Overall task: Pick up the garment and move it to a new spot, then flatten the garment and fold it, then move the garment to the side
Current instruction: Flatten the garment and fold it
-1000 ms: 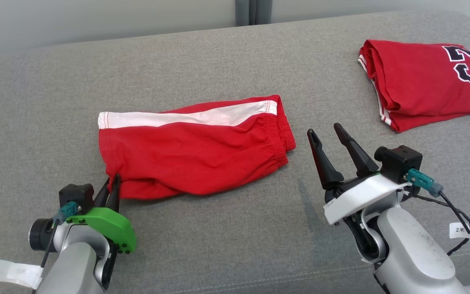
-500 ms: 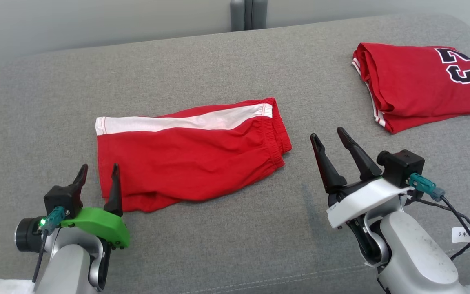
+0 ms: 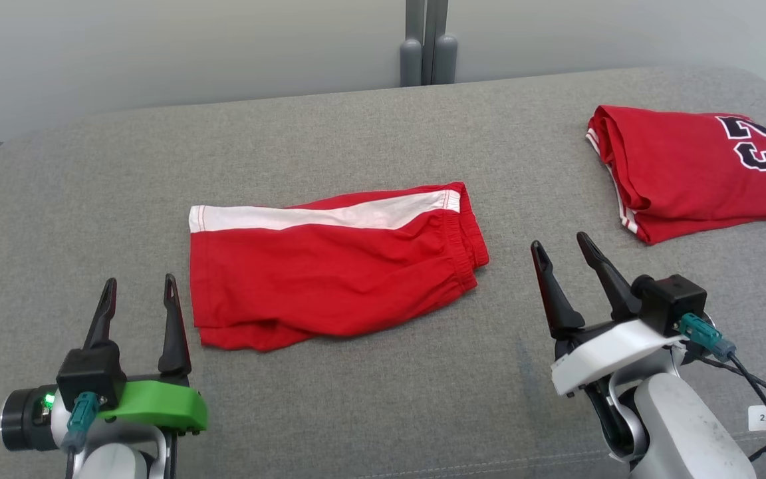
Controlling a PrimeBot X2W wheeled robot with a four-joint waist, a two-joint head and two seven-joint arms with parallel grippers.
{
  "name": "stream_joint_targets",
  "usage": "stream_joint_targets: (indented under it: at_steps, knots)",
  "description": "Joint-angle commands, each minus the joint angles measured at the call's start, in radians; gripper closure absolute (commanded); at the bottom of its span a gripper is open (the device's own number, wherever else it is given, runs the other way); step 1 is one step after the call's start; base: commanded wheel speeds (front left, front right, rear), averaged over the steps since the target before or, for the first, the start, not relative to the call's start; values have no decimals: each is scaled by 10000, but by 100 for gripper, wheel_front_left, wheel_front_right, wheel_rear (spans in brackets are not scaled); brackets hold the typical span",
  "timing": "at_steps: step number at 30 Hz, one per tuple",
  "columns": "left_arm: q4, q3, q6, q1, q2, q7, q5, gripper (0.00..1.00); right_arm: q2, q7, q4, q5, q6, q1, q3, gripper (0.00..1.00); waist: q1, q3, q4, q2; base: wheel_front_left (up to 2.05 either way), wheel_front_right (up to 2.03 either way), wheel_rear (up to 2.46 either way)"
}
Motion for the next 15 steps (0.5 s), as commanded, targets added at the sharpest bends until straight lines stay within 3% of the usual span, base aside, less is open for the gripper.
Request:
stream_joint_targets:
  at_steps: [1,9,15]
  knots:
    - [-165,94,73,253,-32,4,39,0,2,-32,-54,-136,-5,199,-74,0,0,-183,61,0,0,0,0]
    - [-818,456,241,1655,-219,4,42,0,173,-42,-244,-482,-5,1009,-612,0,0,-720,-20,0,0,0,0]
    - [-1055,434,88,2295,-122,4,204,0,212,-18,-466,-677,-5,1476,-974,0,0,-860,-3,0,0,0,0]
